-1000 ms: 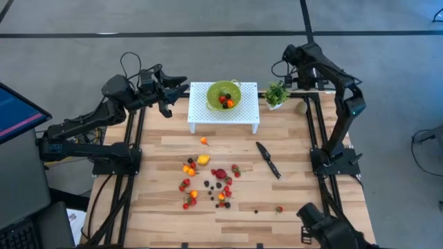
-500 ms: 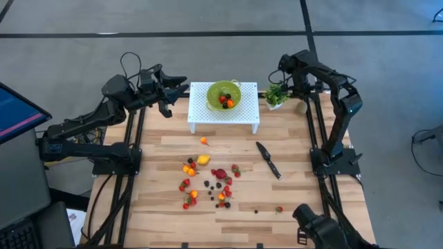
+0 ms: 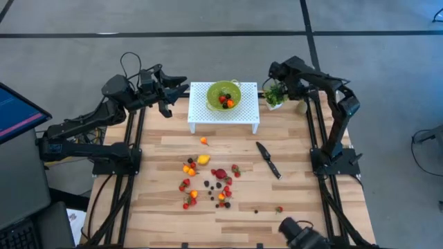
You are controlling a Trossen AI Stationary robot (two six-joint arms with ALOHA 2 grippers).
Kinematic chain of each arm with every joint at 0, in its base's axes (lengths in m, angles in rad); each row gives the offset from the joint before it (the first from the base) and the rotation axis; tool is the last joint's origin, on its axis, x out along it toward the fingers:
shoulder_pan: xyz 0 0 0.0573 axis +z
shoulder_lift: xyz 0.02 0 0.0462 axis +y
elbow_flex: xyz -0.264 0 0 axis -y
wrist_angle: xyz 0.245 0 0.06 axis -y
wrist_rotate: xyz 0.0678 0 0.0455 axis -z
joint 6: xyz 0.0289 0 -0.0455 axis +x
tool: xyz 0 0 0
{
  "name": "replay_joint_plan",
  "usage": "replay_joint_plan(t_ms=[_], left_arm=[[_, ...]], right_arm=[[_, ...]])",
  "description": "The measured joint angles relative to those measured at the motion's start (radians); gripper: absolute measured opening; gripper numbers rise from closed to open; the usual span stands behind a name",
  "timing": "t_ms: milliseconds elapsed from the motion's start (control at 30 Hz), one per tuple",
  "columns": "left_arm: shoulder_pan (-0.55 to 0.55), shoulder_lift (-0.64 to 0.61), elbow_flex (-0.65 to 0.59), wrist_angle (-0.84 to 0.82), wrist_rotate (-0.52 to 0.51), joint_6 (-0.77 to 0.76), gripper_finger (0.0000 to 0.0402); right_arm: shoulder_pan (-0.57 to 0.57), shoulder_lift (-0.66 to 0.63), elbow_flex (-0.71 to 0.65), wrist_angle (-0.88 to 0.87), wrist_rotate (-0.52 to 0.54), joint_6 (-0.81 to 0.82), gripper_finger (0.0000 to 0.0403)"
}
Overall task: Pick & Place Fruit
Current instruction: Put the brown kiwi into the green strainer bowl
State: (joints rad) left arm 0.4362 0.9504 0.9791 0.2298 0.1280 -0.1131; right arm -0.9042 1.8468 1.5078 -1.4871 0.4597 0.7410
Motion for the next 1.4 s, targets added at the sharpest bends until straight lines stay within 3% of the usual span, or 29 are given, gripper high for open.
replay_joint_plan(t_ms=[200, 433, 600, 833, 1033, 1400], left_arm=[[0.000, 0.000, 0.000, 0.000, 0.000, 0.000, 0.0142], [0.000, 0.000, 0.000, 0.000, 0.000, 0.000, 0.0142], [0.000, 0.000, 0.000, 0.000, 0.000, 0.000, 0.0142], [0.000, 0.000, 0.000, 0.005, 0.000, 0.000, 0.0142], [0.000, 0.000, 0.000, 0.005, 0.000, 0.000, 0.0142], [0.000, 0.000, 0.000, 0.006, 0.000, 0.000, 0.0142]], right_arm=[[0.100, -0.067, -0.034, 0.064, 0.018, 0.125, 0.0005], [0.199, -0.320, -0.319, 0.400, -0.020, 0.245, 0.0002], [0.249, -0.457, -0.522, 0.542, -0.126, 0.335, 0.0001], [0.411, -0.505, -0.674, 0.663, -0.051, 0.523, 0.0001], [0.334, -0.411, -0.641, 0.587, 0.129, 0.550, 0.0000], [0.077, -0.326, -0.568, 0.550, 0.092, 0.286, 0.0000]])
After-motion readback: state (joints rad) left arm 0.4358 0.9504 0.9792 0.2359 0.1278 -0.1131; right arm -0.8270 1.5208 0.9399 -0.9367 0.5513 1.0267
